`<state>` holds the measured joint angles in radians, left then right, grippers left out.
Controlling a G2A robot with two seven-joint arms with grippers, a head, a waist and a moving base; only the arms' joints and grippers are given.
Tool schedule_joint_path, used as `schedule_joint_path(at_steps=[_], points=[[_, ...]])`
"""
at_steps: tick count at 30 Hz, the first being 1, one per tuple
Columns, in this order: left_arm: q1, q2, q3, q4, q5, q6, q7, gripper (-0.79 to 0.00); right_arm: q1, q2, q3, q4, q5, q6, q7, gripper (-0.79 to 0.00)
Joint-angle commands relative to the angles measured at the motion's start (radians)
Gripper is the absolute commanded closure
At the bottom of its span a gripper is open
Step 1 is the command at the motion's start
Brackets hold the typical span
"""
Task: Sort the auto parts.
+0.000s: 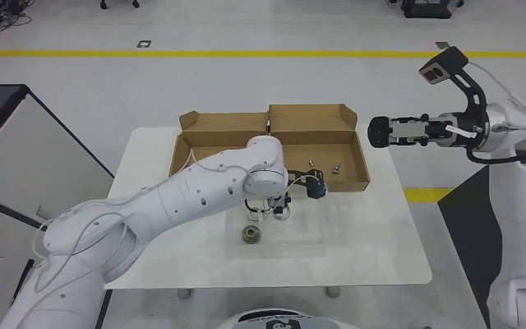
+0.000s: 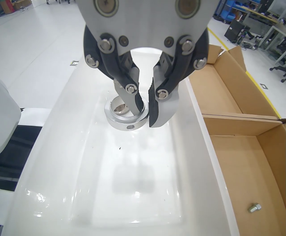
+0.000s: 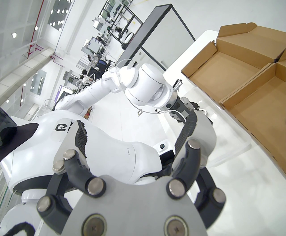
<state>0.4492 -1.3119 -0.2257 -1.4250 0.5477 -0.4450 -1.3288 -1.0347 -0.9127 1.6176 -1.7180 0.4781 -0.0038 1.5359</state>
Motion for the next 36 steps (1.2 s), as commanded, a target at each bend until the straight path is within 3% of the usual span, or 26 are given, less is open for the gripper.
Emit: schedule_joint_path(at_steps=[1, 6, 9, 13, 17, 21, 29, 36], points=[[0.011, 0.017, -0.045, 0.030, -0.038, -0.013, 0.058, 0.000, 0.000, 0.000, 0.000, 0.000, 0.000, 0.000, 0.000, -0.785], [0.077, 0.101, -0.200, 0.116, -0.167, -0.166, 0.178, 0.000, 0.000, 0.000, 0.000, 0.000, 0.000, 0.000, 0.000, -0.785], [0.146, 0.162, -0.314, 0.117, -0.236, -0.284, 0.259, 0.000, 0.000, 0.000, 0.000, 0.000, 0.000, 0.000, 0.000, -0.785], [0.247, 0.232, -0.440, 0.060, -0.293, -0.395, 0.348, 0.000, 0.000, 0.000, 0.000, 0.000, 0.000, 0.000, 0.000, -0.785], [0.325, 0.281, -0.522, -0.001, -0.350, -0.485, 0.438, 0.000, 0.000, 0.000, 0.000, 0.000, 0.000, 0.000, 0.000, -0.785], [0.372, 0.310, -0.574, -0.054, -0.406, -0.567, 0.525, 0.000, 0.000, 0.000, 0.000, 0.000, 0.000, 0.000, 0.000, -0.785], [0.420, 0.343, -0.643, -0.196, -0.483, -0.567, 0.581, 0.000, 0.000, 0.000, 0.000, 0.000, 0.000, 0.000, 0.000, -0.785], [0.426, 0.351, -0.672, -0.209, -0.481, -0.567, 0.597, 0.000, 0.000, 0.000, 0.000, 0.000, 0.000, 0.000, 0.000, -0.785]])
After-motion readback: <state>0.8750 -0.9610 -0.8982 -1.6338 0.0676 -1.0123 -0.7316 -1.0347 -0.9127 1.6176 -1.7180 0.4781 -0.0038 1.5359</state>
